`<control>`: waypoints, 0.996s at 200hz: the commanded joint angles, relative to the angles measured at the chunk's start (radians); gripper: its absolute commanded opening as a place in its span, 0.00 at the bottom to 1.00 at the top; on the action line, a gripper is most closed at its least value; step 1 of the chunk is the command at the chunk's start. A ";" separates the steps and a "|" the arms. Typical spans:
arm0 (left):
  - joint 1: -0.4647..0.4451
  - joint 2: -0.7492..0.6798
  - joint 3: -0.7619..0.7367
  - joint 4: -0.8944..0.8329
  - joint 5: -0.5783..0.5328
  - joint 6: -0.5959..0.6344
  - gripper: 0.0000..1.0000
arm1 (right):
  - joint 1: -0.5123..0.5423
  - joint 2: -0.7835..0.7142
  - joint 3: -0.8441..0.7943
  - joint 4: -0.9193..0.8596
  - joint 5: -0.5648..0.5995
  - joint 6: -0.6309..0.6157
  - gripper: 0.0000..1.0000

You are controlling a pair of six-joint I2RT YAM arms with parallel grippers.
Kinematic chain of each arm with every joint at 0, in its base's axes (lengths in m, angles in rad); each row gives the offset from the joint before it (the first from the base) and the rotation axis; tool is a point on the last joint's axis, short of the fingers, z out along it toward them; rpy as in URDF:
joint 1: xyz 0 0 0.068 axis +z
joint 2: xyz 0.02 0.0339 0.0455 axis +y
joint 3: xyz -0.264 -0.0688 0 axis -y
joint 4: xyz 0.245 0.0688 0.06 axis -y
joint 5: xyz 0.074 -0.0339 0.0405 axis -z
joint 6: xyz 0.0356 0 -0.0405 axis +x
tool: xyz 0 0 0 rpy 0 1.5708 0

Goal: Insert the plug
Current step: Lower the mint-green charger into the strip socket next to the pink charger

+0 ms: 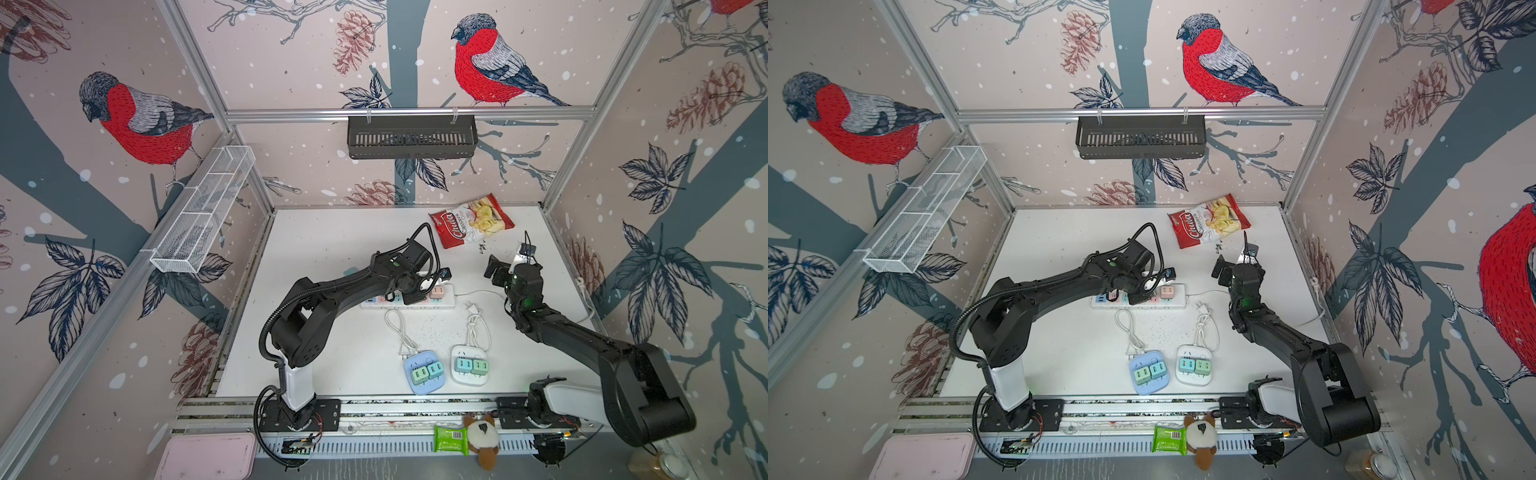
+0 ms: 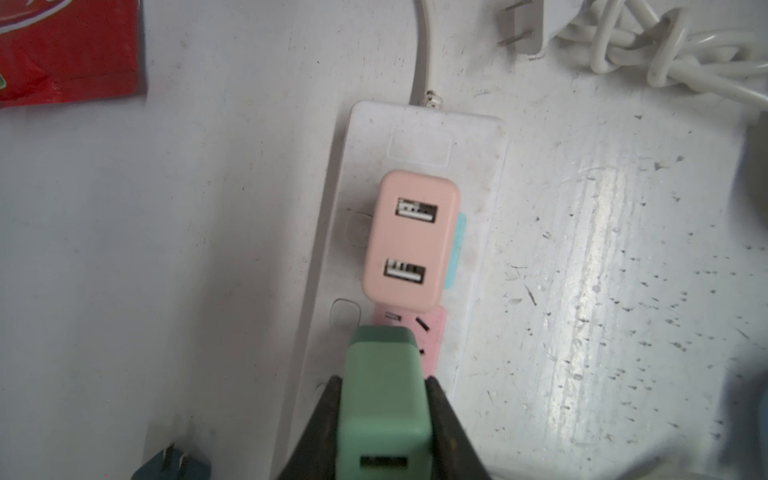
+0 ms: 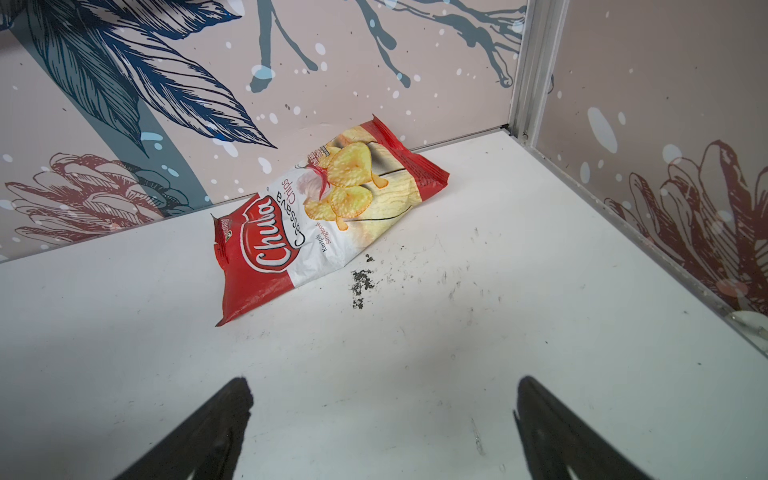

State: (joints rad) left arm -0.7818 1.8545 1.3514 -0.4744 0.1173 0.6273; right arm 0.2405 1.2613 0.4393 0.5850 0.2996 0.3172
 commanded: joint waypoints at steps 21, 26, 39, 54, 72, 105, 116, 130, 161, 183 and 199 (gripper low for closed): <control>-0.006 0.010 0.007 -0.042 0.019 0.017 0.00 | 0.003 -0.003 -0.002 0.035 0.002 0.002 1.00; -0.007 0.013 0.010 -0.044 0.020 0.016 0.00 | 0.003 -0.003 -0.002 0.035 0.003 0.003 1.00; -0.007 0.023 0.018 -0.049 0.028 0.017 0.00 | 0.003 -0.004 -0.002 0.035 0.000 0.002 1.00; -0.008 0.033 0.026 -0.053 0.034 0.019 0.00 | 0.005 -0.003 -0.004 0.035 0.001 0.001 1.00; -0.010 0.048 0.040 -0.063 0.036 0.022 0.00 | 0.005 -0.004 -0.004 0.035 0.001 0.002 1.00; -0.011 0.072 0.061 -0.086 0.040 0.020 0.00 | 0.005 -0.004 -0.005 0.037 0.001 0.002 1.00; -0.013 0.075 0.064 -0.090 0.041 0.022 0.00 | 0.006 -0.003 -0.005 0.038 0.003 0.001 1.00; -0.014 0.078 0.069 -0.093 0.043 0.023 0.00 | 0.006 -0.003 -0.007 0.039 0.003 0.002 1.00; -0.014 0.100 0.082 -0.099 0.032 0.034 0.00 | 0.006 -0.003 -0.007 0.039 0.002 0.000 1.00; -0.013 0.147 0.117 -0.122 0.019 0.044 0.00 | 0.006 -0.003 -0.009 0.040 0.004 0.001 1.00; -0.011 0.186 0.153 -0.146 0.017 0.051 0.00 | 0.005 -0.003 -0.009 0.041 0.004 0.001 1.00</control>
State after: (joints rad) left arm -0.7902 1.9785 1.4818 -0.5297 0.1368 0.6548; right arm 0.2459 1.2610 0.4316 0.5850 0.2996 0.3168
